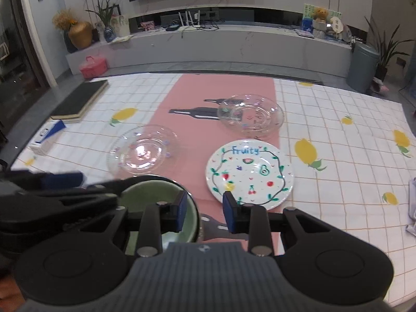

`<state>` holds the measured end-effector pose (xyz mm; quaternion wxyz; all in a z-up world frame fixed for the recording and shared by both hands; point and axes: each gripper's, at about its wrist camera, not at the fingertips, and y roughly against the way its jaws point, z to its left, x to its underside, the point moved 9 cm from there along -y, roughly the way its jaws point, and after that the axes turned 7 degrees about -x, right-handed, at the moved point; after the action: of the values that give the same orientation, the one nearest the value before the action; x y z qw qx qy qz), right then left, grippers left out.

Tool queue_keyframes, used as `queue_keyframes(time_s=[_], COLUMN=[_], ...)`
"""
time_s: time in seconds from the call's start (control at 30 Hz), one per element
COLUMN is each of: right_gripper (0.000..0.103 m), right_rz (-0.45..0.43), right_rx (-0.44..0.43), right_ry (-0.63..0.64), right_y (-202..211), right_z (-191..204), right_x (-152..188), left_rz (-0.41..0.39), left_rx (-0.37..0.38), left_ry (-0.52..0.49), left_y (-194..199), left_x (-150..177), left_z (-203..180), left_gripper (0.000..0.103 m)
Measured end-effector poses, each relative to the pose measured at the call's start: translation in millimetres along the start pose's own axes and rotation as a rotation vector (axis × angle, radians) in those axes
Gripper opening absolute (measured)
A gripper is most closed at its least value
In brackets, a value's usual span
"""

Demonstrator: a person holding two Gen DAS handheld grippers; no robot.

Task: Organize plates and bowls
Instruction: 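Lower the green bowl into the steel bowls and open both grippers, then move both grippers away from the bowls toward the white Fruity plate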

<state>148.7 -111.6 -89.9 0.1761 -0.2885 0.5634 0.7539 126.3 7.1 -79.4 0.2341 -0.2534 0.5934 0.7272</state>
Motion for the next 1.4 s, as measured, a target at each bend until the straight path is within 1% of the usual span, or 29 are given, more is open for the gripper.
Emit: queue_keyframes(time_s=[0.03,0.1,0.23,0.3,0.37,0.43,0.5,0.57,0.67,0.73,0.8,0.83,0.87,0.9,0.97,1.03,1.17,1.27,1.33,1.4], right_gripper=[0.031,0.035,0.035,0.035,0.034,0.035,0.035,0.035,0.035,0.036,0.036,0.037,0.037,0.038,0.039,0.044,0.047,0.054,0.062,0.065], right_rz=[0.013,0.046,0.104,0.131,0.149,0.160,0.159,0.159,0.170,0.178,0.184,0.184,0.184,0.182,0.173,0.156,0.122,0.103,0.092,0.075], right_rx=[-0.012,-0.041,-0.044,-0.067,-0.108,-0.133,-0.127,-0.117,-0.121,-0.120,-0.119,-0.116,-0.112,-0.107,-0.093,-0.083,-0.067,-0.068,-0.083,-0.089], right_ry=[-0.017,-0.054,-0.078,-0.108,-0.149,-0.178,-0.172,-0.158,-0.148,-0.144,-0.143,-0.139,-0.134,-0.128,-0.119,-0.114,-0.104,-0.112,-0.126,-0.139], right_y=[-3.1,-10.8,-26.5,-32.4,-35.9,-37.1,-37.2,-37.6,-39.9,-42.2,-43.0,-42.6,-42.1,-41.3,-37.6,-32.7,-21.9,-15.3,-12.0,-8.5], right_z=[-0.4,-1.4,-4.3,-5.6,-6.1,-5.4,-3.9,-3.0,-2.1,-2.7,-3.4,-3.4,-3.6,-3.7,-3.5,-3.6,-2.8,-2.3,-2.1,-3.9], right_x=[1.8,6.6,18.8,23.6,26.3,28.0,28.7,28.9,31.0,32.3,33.2,33.1,32.7,32.2,29.9,26.2,20.6,16.7,13.5,9.8], left_rz=[0.000,0.028,0.138,0.174,0.191,0.189,0.182,0.189,0.180,0.172,0.173,0.172,0.166,0.160,0.143,0.124,0.116,0.088,0.066,0.054], left_rx=[-0.014,-0.007,0.037,0.063,0.067,0.064,0.092,0.117,0.121,0.119,0.118,0.112,0.098,0.081,0.040,0.022,0.057,0.055,0.049,0.044], left_ry=[-0.008,-0.026,-0.036,-0.031,-0.054,-0.091,-0.089,-0.086,-0.119,-0.140,-0.131,-0.122,-0.117,-0.118,-0.127,-0.131,-0.095,-0.070,-0.067,-0.049], left_y=[-2.1,-8.9,-29.0,-37.1,-43.1,-46.9,-44.9,-42.7,-39.2,-38.1,-38.3,-38.8,-38.6,-38.4,-37.7,-37.0,-32.8,-29.0,-27.6,-26.6], left_x=[0.1,3.7,18.9,24.9,31.8,37.6,38.4,38.9,39.6,39.6,39.0,37.9,36.5,35.4,32.4,29.1,24.4,19.4,16.3,13.0], left_z=[1.1,1.0,0.2,-1.3,-2.6,-4.3,-6.8,-8.7,-11.7,-13.3,-13.0,-11.8,-10.3,-9.0,-5.2,-1.8,2.8,7.8,10.2,13.3], left_gripper=[0.069,0.072,0.073,0.073,0.073,0.071,0.061,0.048,0.041,0.041,0.041,0.045,0.046,0.049,0.067,0.073,0.080,0.085,0.086,0.086])
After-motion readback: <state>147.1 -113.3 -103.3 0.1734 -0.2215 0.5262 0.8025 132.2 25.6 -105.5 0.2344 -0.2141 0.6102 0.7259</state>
